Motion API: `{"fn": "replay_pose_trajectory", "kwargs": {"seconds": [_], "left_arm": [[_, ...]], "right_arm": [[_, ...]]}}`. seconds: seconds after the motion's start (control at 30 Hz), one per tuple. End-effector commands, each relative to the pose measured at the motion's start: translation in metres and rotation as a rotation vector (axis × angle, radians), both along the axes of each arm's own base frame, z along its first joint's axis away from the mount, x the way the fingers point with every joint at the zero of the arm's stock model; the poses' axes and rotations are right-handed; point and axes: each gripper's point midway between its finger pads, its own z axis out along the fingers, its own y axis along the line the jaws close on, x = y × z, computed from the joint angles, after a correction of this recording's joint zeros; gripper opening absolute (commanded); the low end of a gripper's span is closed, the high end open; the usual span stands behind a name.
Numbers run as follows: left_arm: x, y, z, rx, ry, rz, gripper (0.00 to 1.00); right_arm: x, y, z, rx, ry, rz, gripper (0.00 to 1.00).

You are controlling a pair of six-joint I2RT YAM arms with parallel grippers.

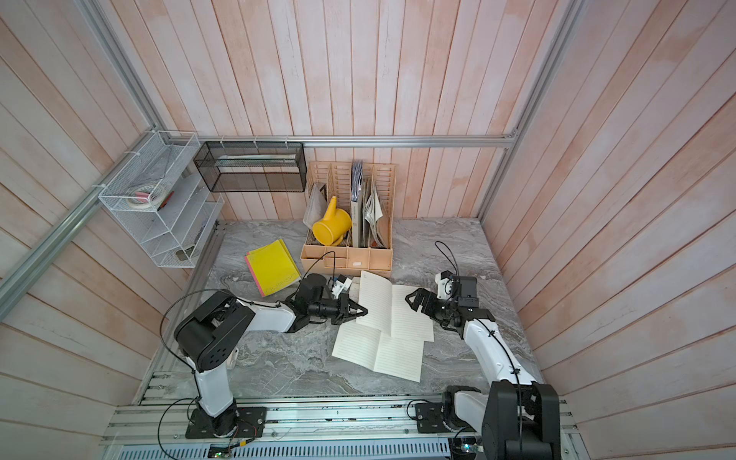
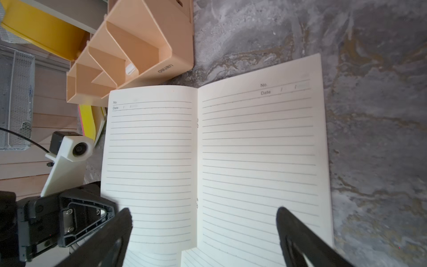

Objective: Close the notebook
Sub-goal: Close the notebook at the center of the board.

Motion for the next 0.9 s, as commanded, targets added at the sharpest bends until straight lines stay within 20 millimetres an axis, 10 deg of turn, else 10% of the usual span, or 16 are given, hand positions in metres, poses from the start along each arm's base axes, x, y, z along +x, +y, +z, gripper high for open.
{"fn": "replay_pose_trajectory", "kwargs": {"seconds": [0.0,0.23,0.87], "left_arm": [[0.006,0.005,0.041,-0.013,-0.076,0.009,0.0],[0.002,0.046,0.079,0.045,-0.13,0.087,0.0],[-0.068,0.178,0.029,0.451,0.075,0.299,0.0]], "right_arm": [[-0.006,0.01,0.001,-0.021,0.03,0.023,0.98],[-0.004,0.036,0.0,0.012,0.018,0.069,0.98],[0.004,0.126,0.012,0.098,-0.027,0.299,0.98]]}}
